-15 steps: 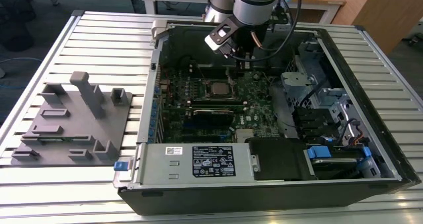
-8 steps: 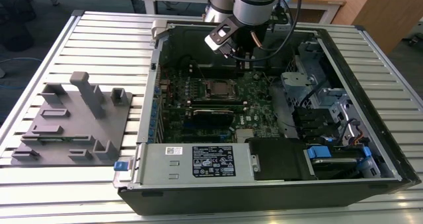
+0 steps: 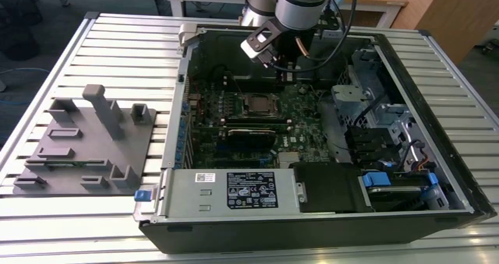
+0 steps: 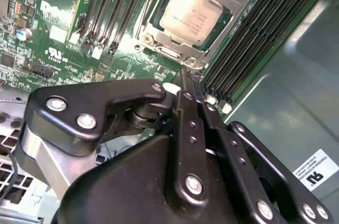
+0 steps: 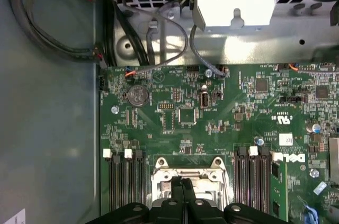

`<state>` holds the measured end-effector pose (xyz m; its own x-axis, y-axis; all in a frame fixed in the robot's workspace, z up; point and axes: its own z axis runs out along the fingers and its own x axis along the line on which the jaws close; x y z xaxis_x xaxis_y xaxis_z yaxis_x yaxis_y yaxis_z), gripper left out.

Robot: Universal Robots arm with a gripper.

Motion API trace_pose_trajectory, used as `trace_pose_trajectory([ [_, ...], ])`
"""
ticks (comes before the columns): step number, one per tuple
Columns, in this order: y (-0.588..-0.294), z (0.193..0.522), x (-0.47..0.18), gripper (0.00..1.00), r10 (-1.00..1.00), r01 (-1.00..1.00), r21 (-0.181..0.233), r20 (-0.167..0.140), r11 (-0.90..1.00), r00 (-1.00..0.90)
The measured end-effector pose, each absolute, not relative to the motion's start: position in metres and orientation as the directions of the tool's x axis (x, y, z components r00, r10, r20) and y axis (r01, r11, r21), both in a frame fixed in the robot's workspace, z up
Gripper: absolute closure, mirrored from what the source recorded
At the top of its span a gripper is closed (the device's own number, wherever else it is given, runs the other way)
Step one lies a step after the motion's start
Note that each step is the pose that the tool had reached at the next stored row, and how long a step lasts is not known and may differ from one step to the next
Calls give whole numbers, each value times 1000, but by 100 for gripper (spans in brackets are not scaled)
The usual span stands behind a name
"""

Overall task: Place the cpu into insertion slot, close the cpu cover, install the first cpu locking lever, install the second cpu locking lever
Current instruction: 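Close the cpu cover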

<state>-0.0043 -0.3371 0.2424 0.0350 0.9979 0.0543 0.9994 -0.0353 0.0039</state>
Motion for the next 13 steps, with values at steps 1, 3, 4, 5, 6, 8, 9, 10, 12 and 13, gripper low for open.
trace_pose_trajectory([
  [1,-337,242,-4,90,998,999,3,54,-35,35],
  [3,-337,242,-4,90,998,999,3,55,-35,35],
  [4,-337,242,-4,90,998,999,3,55,-35,35],
  [5,-337,242,-4,90,998,999,3,55,-35,35],
  [6,-337,242,-4,90,998,999,1,55,-35,35],
  [8,-337,242,-4,90,998,999,-12,54,-35,36],
  [9,-337,242,-4,90,998,999,-13,53,-35,36],
  [10,-337,242,-4,90,998,999,-14,53,-35,36],
  [12,-337,242,-4,90,998,999,-15,53,-35,36],
  [13,-337,242,-4,90,998,999,-16,53,-35,36],
])
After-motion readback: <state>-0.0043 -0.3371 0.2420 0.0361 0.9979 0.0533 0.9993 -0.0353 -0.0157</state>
